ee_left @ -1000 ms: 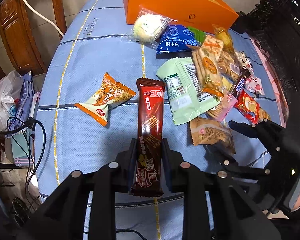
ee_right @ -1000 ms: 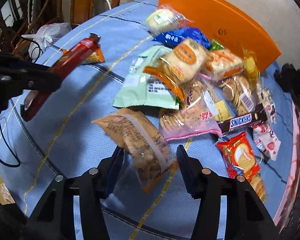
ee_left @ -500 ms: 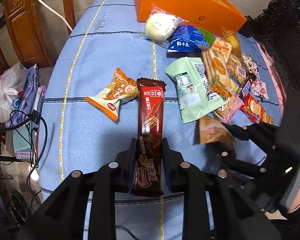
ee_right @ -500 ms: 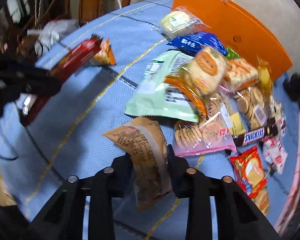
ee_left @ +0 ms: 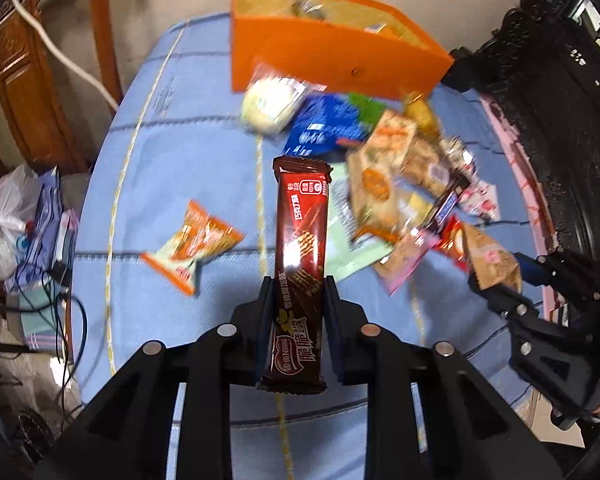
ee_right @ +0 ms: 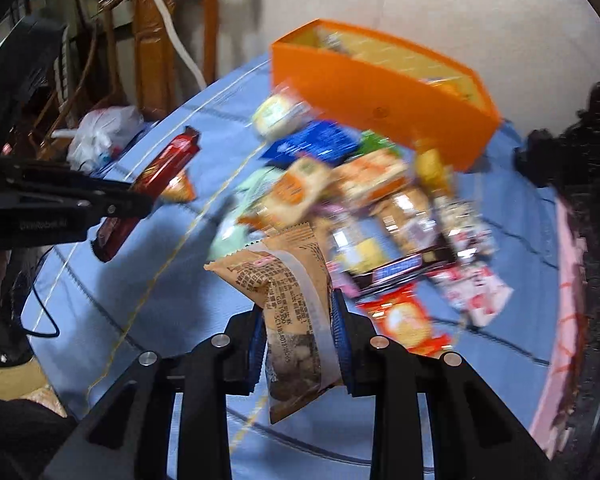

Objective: Organize snacks
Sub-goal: 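Carry the chocolate bar and tan bag into the orange box and open both tools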

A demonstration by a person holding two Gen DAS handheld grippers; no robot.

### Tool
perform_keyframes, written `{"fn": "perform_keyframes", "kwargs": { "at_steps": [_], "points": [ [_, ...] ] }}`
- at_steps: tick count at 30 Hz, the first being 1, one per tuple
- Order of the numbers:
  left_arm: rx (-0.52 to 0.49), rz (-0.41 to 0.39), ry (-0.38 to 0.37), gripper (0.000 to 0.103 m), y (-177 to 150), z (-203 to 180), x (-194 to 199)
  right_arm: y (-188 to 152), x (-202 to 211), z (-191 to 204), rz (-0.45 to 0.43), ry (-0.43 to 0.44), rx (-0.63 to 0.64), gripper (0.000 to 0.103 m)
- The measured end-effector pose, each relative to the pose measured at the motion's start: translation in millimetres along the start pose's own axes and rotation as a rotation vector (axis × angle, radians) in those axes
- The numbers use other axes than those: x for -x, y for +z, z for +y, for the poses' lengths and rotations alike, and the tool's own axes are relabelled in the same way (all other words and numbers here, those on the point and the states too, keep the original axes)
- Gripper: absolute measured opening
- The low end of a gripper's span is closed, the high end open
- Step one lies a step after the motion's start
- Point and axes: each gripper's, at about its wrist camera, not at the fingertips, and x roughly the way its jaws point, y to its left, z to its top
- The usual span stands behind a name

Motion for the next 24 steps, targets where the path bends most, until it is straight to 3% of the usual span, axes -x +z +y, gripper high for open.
{"fn": "perform_keyframes", "kwargs": {
  "at_steps": [8,13,24],
  "points": [
    [-0.026,-0.072,-0.036,0.023,56.7,-26.7,22.5,40.2,22.8,-52.8,-0.090,-0.079,-0.069,0.030],
    [-0.034,-0.116,-0.043,0.023,104.7,-39.0,32.1,85.2,29.1,-86.2,-0.168,-0.112,-0.103,0.030],
    [0.001,-0.174,-0.034,0.023,232.6,-43.2,7.0,192.2,-4.1,-143.0,-0.275,-0.150,-0.170,0.030]
  ]
}}
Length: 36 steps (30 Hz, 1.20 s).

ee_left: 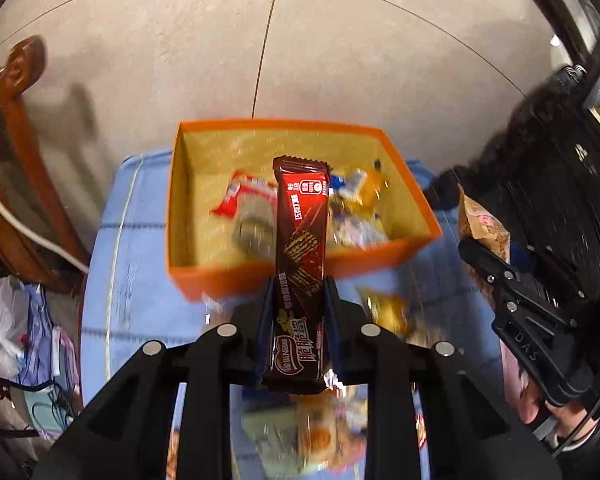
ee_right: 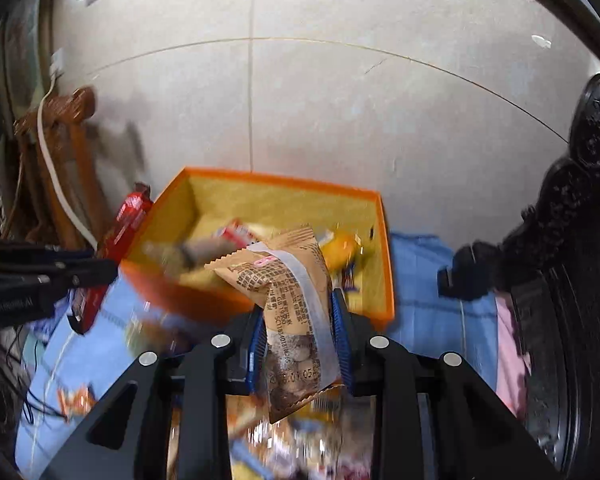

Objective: Organize snacks
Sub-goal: 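Carry the chocolate bar and tan bag into the orange box and open both tools, then move both tools back over the snack pile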

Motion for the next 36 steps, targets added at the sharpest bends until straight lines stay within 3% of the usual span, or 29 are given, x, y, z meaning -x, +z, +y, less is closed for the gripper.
{"fn": "perform_keyframes", "kwargs": {
  "at_steps": [8,10,11,12,14,22,30,36],
  "points": [
    [0.070,0.064,0.019,0.024,43.4,14.5,-54.2,35.9,-71.4,-7.0,0.039,0.029,-0.063,0.031],
    [0.091,0.079,0.037,0.048,44.6,16.9,-62.2,34.9,-85.1,-6.5,0.062,-0.003,-0.068,0.034],
    [0.111,0.071,0.056,0.082,43.7,19.2,-63.1,34.0,-87.5,-6.2,0.058,-0.030,-0.069,0.048],
    [0.124,0.048,0.076,0.098,42.8,20.7,-60.1,32.3,-87.0,-6.3,0.050,-0.060,-0.068,0.060],
    [0.138,-0.015,0.083,0.098,38.5,23.9,-50.1,26.8,-79.9,-6.6,0.022,-0.058,-0.071,0.062],
    [0.100,0.054,0.067,0.098,1.7,27.0,-32.8,-23.0,-26.1,-12.1,0.023,0.082,-0.120,0.064],
    [0.041,0.111,0.120,0.098,-87.1,49.3,9.9,-118.4,45.6,2.3,0.058,0.225,-0.105,0.072],
    [0.022,0.201,0.185,0.098,-161.0,66.9,15.4,-183.6,68.3,22.5,0.174,0.250,-0.119,0.074]
  ]
}}
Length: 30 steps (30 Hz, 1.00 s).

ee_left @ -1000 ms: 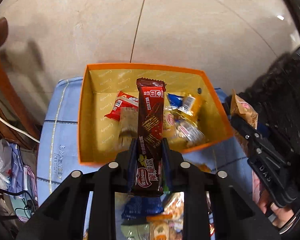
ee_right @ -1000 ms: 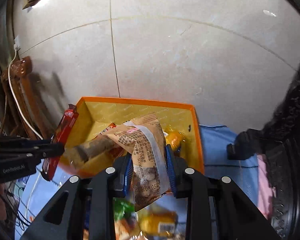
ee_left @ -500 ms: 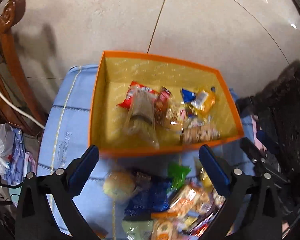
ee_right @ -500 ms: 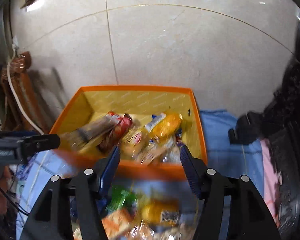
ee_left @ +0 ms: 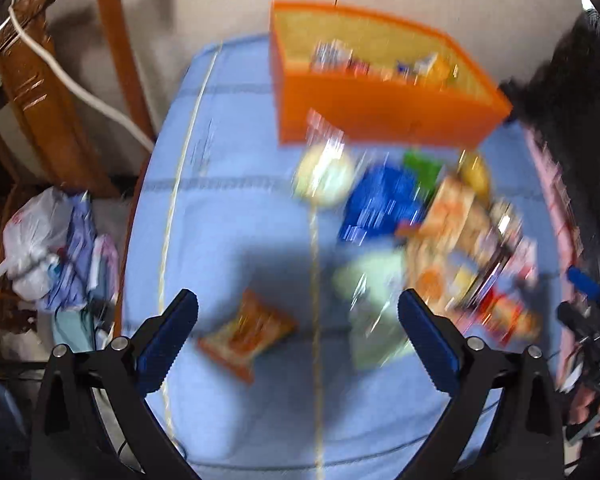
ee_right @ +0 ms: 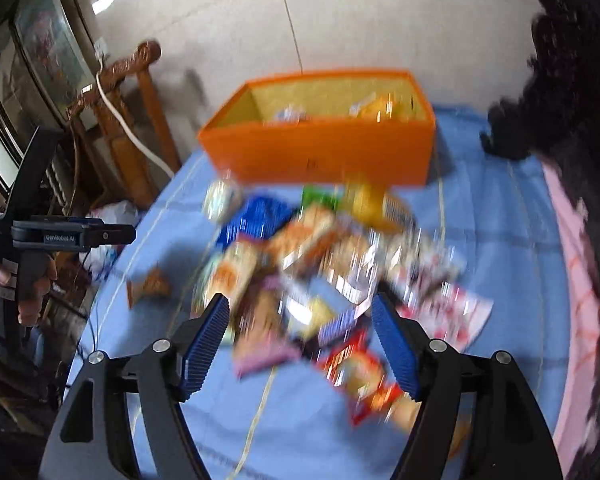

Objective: Organize snacks
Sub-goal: 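Move both tools back over the snack pile, then grasp the orange snack bag with the left tool while the right tool grasps the red biscuit pack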

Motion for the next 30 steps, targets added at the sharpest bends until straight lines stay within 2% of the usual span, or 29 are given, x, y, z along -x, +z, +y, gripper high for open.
{"fn": "perform_keyframes", "kwargs": {
  "at_steps": [2,7,11,13,15,24,25,26,27,30],
  "points": [
    [-0.036,0.027,0.040,0.098,-22.6,-0.2,-10.0,-11.2,-1.1,3.7,0.021,0.005,-0.006,0.074],
    [-0.125,0.036,0.084,0.098,-43.4,-1.1,-30.2,-25.6,6.4,12.5,0.037,0.035,-0.036,0.074],
    [-0.125,0.032,0.083,0.097,-46.8,9.8,-50.0,-30.7,15.1,16.3,0.034,0.043,-0.052,0.074],
    [-0.120,0.060,0.108,0.093,-45.5,15.9,-63.9,-34.1,17.8,14.5,0.038,0.034,-0.063,0.074],
    [-0.120,0.085,0.096,0.082,-44.5,20.1,-74.1,-38.2,20.2,13.1,0.041,0.027,-0.071,0.074],
    [-0.146,0.133,0.115,0.080,-50.7,18.2,-103.3,-59.2,28.6,1.4,0.052,-0.021,-0.130,0.074],
    [-0.142,0.127,0.106,0.076,-51.2,18.6,-103.2,-61.1,28.8,-0.2,0.053,-0.027,-0.138,0.074],
    [-0.130,0.123,0.063,0.060,-50.6,19.8,-102.0,-62.5,28.1,-2.0,0.055,-0.030,-0.146,0.074],
    [-0.123,0.109,0.051,0.042,-49.6,21.2,-99.6,-63.2,27.6,-2.8,0.057,-0.031,-0.149,0.074],
    [-0.117,0.108,0.063,0.032,-47.0,23.6,-94.6,-66.7,21.3,-9.1,0.070,-0.045,-0.161,0.074]
  ]
}}
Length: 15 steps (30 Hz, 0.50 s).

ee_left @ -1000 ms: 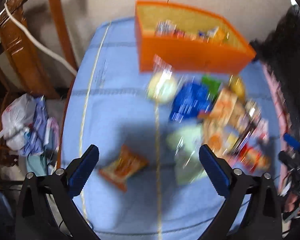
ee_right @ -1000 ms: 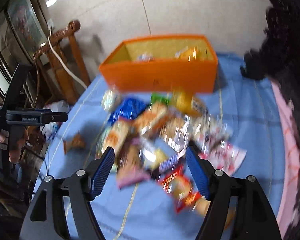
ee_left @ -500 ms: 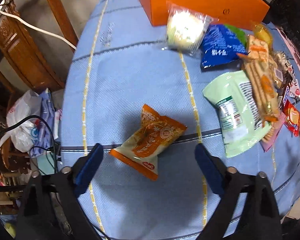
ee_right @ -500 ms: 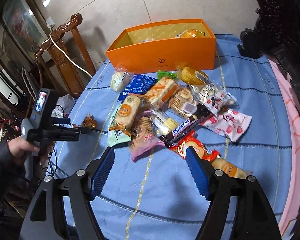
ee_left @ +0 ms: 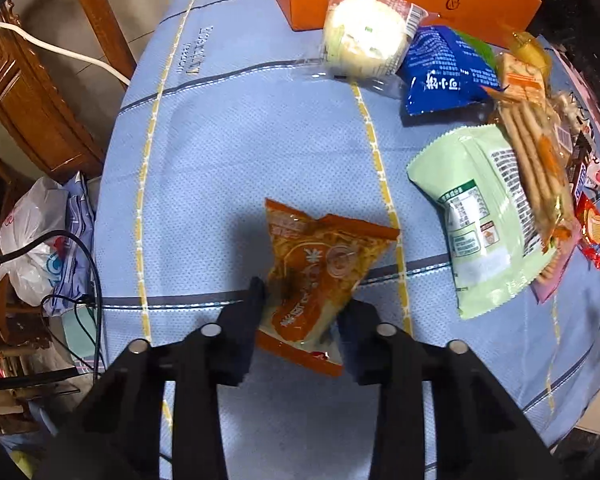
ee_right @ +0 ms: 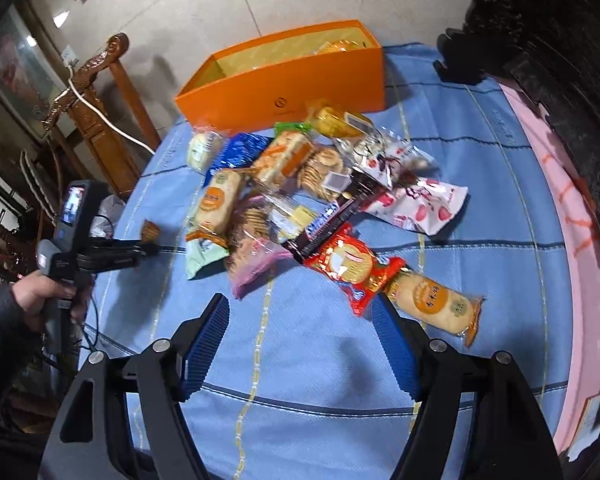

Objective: Organize snacks
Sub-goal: 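Grasp the orange snack bag with the left tool while the right tool grasps the red biscuit pack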

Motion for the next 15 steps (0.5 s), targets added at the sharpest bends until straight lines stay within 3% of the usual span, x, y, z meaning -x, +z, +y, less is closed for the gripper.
{"fn": "perform_keyframes", "kwargs": {
  "at_steps": [8,15],
  "points": [
    [0.085,-0.064,-0.160,0.032,-10.6,-11.6,48.4,5.8,-41.5,-17.8,0.093,-0.105,0.075,0.074],
    [0.025,-0.069,-0.187,0.032,-24.4,-43.4,71.7,19.6,-81.3,-12.9,0.174,-0.184,0.235,0.074]
  ]
}}
